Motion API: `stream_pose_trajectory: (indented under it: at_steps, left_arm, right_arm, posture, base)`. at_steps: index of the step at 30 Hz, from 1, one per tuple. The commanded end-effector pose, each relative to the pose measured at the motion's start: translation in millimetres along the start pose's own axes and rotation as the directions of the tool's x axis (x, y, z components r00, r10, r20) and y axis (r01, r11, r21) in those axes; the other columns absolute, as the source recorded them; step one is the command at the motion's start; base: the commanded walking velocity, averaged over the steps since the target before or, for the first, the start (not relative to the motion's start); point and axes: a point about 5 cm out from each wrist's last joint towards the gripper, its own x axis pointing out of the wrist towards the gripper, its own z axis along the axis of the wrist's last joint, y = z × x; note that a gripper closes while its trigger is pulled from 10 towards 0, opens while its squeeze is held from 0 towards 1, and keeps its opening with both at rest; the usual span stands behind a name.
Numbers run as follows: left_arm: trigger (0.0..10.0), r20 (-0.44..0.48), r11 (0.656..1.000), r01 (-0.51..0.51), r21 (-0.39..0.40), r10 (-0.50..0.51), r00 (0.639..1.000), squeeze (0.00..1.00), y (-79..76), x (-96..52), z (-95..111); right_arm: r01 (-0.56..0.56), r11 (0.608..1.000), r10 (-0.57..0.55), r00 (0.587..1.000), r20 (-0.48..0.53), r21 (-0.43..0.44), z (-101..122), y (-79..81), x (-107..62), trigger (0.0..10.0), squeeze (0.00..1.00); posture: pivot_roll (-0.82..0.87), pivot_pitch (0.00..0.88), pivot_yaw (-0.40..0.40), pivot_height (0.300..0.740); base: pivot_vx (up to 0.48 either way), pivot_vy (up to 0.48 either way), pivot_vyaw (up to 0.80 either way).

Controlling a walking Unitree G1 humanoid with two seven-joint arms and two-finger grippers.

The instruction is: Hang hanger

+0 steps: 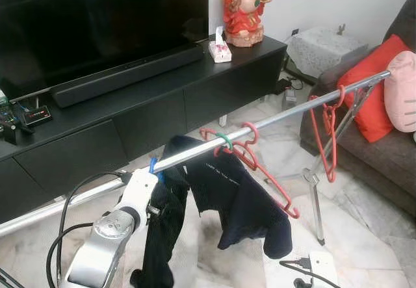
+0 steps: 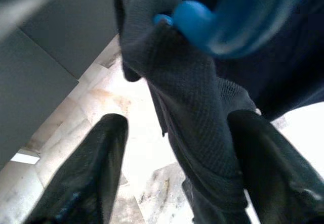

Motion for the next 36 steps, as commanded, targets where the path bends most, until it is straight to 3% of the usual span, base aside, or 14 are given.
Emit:
stream_pose_trajectory:
  at_steps: [1, 4, 13, 30, 36]
  left_arm:
    - [1.4, -0.050, 0.999, -0.013, 0.037, 0.015, 0.999, 0.00, 0.5, 2.6, -7.4]
    - [0.0, -0.050, 0.998, -0.024, 0.053, 0.026, 0.998, 0.00, 0.6, 2.2, -7.4]
    - [0.0, -0.039, 0.997, -0.045, 0.066, 0.048, 0.998, 0.00, 0.8, 0.7, -6.6]
    - [0.0, 0.120, 0.987, -0.132, -0.090, 0.142, 0.983, 0.00, 7.2, -21.4, 6.3]
    - [0.0, 0.149, 0.985, -0.150, -0.087, 0.162, 0.975, 0.00, 12.6, -29.1, 6.9]
  right_arm:
    - [-0.001, 1.000, 0.001, 1.000, -0.002, 0.008, 0.7, 0.6, 0.1, 10.0, 0.00]
    - [0.000, 1.000, 0.000, 1.000, -0.003, 0.009, 0.5, 0.7, 0.1, 10.0, 0.00]
    - [0.000, 1.000, 0.000, 1.000, -0.003, 0.009, 0.3, 0.7, 0.1, 10.0, 0.00]
    - [0.004, 1.000, -0.004, 1.000, -0.008, 0.005, -2.4, -0.4, -0.1, 10.0, 0.00]
    - [0.007, 1.000, -0.007, 1.000, -0.008, 0.011, -2.9, 0.2, -0.1, 10.0, 0.00]
  posture:
    - [-0.02, 0.000, -0.015, 0.740]
    - [-0.02, 0.000, -0.015, 0.740]
    - [-0.02, 0.000, -0.014, 0.740]
    - [-0.02, 0.000, -0.017, 0.740]
    - [-0.01, 0.000, -0.016, 0.740]
  base:
    - [0.000, 0.000, 0.00]
    - [0.000, 0.000, 0.00]
    - [0.000, 0.000, 0.00]
    - [0.000, 0.000, 0.00]
    - [0.000, 0.000, 0.00]
